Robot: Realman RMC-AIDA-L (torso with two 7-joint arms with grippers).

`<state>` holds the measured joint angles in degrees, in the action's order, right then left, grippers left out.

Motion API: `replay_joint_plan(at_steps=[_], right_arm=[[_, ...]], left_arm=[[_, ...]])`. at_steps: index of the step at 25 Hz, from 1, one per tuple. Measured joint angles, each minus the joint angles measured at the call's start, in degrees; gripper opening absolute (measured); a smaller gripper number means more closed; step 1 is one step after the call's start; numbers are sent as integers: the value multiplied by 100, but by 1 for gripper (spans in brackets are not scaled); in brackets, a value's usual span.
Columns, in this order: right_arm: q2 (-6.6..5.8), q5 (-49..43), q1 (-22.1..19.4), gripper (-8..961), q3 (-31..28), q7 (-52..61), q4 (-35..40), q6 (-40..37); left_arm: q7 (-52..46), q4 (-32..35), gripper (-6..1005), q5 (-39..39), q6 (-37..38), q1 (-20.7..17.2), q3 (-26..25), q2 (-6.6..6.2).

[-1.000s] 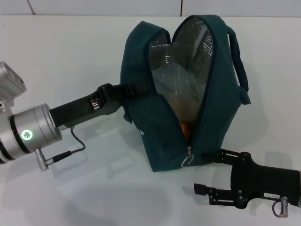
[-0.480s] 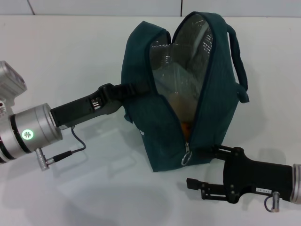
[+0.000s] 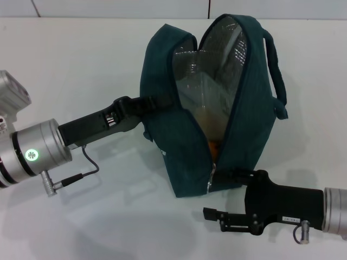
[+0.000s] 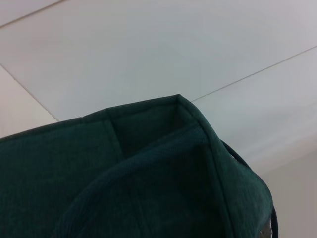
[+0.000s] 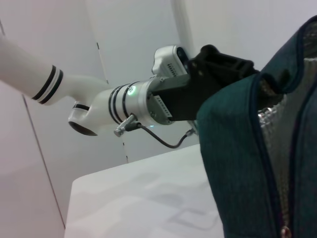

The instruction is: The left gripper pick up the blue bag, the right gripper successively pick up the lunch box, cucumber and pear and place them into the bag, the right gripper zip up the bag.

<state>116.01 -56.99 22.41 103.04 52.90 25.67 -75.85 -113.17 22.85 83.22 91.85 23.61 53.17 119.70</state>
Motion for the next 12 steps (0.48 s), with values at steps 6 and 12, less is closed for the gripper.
replay_joint_plan(at_steps=[6,12], right_arm=[[-3,66,-27,744,73,3,5,19],[-12,147,-25,742,80,9,-34,89]], left_arm=[[6,0,36,3,12,-27,0,0],[13,0,36,14,18,-39,0,0]])
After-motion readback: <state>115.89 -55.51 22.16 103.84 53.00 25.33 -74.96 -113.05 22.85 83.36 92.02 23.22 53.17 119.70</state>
